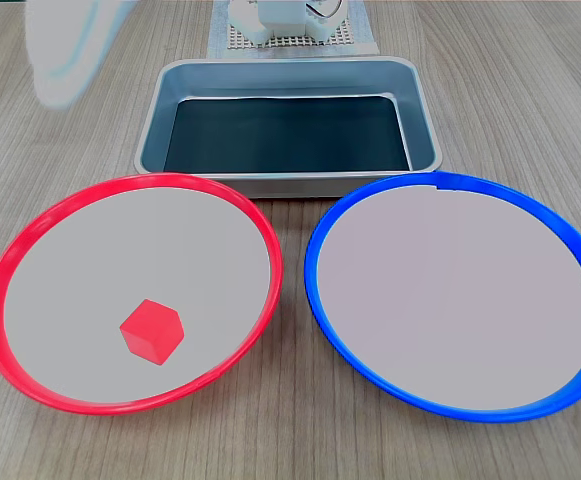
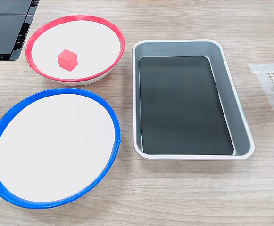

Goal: Move a red block from tray to red dish

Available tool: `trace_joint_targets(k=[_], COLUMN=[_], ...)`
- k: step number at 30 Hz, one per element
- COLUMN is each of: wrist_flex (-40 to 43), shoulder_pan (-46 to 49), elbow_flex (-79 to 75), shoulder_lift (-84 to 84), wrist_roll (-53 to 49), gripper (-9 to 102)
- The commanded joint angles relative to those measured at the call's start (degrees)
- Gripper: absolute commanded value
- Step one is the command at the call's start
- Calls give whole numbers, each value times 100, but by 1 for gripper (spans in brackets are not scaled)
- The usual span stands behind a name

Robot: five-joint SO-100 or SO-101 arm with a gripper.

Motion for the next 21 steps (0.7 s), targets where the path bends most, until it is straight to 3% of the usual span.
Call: trace_joint_targets(k=[1, 5, 10, 15, 21], wrist_flex=[-422, -176, 984, 2435, 3146], shoulder_pan=[-299, -580, -686, -694, -527], elbow_flex=[1327, 2830, 4632, 6961, 7734], shoulder_lift=[1802, 3419, 5502, 8235, 9158], wrist_roll=[1310, 2250, 3270, 3173, 2856], gripper=[0, 0, 0, 0, 0])
